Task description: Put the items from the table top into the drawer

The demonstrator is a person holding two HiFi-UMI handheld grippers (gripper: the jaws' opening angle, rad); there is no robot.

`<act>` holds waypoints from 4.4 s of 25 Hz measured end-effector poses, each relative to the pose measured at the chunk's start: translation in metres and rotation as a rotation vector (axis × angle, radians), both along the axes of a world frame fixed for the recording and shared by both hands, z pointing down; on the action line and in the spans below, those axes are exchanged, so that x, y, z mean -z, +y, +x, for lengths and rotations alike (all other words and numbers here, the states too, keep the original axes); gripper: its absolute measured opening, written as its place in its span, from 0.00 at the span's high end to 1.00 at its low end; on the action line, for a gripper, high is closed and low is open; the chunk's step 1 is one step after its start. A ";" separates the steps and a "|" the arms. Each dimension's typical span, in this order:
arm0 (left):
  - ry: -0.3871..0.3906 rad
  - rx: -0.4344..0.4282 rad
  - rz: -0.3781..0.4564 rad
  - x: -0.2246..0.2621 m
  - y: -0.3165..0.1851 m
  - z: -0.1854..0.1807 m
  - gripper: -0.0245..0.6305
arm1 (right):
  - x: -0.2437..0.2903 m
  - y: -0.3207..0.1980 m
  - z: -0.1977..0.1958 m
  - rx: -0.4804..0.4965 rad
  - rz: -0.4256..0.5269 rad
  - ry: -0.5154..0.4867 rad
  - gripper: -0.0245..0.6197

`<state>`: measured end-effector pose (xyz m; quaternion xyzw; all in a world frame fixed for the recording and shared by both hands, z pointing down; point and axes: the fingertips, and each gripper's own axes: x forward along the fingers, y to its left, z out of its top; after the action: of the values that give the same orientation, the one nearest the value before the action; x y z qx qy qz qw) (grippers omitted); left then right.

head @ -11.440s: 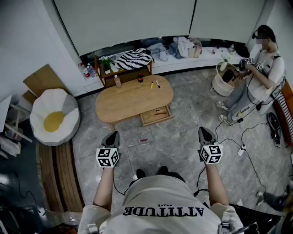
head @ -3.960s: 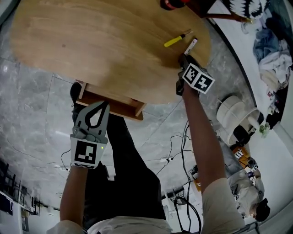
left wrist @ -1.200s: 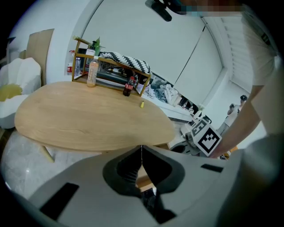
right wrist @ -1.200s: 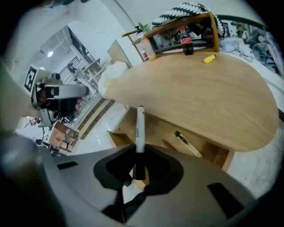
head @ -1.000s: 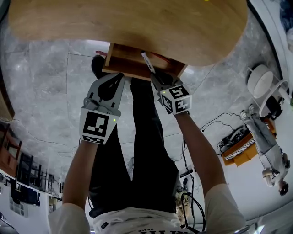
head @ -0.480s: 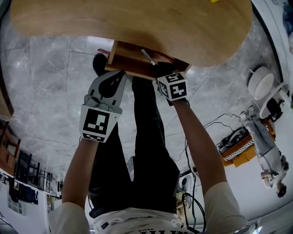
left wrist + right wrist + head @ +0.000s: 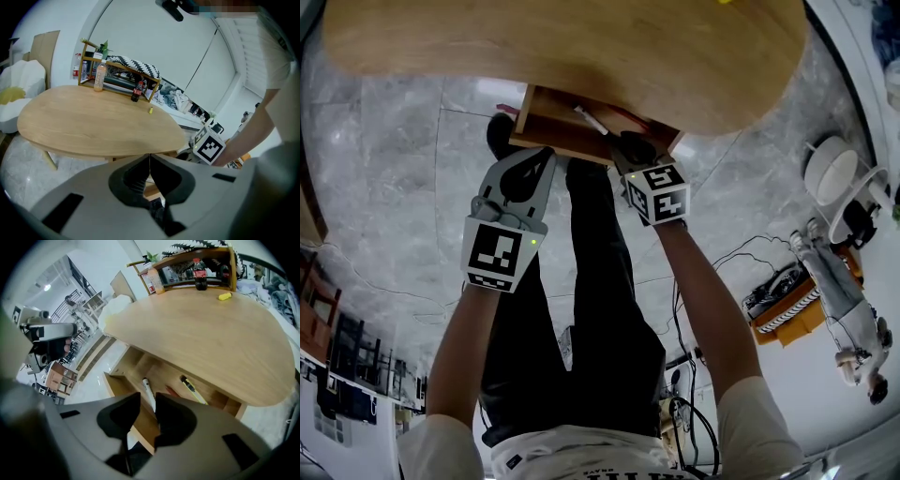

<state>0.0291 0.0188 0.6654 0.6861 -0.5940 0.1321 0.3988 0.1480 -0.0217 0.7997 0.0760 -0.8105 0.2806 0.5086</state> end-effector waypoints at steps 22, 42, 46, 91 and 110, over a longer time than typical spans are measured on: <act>-0.015 0.037 0.042 0.024 -0.054 0.001 0.93 | 0.061 -0.090 -0.039 -0.004 0.038 -0.179 0.80; -0.009 0.150 0.016 0.017 -0.089 -0.035 0.93 | 0.056 -0.285 -0.089 -0.117 0.231 -0.104 0.80; -0.011 0.167 0.007 0.015 -0.091 -0.043 0.93 | 0.050 -0.320 -0.090 -0.223 0.300 -0.051 0.78; 0.019 0.166 -0.012 0.003 -0.056 -0.035 0.93 | 0.048 -0.368 -0.071 -0.531 0.470 0.060 0.92; 0.023 0.169 -0.021 -0.004 -0.048 -0.037 0.93 | 0.037 -0.361 -0.066 -0.484 0.486 0.104 0.84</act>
<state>-0.0075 -0.0293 0.6693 0.6307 -0.6438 0.0964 0.4223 0.0822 -0.3831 0.7631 0.3992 -0.7850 0.1874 0.4350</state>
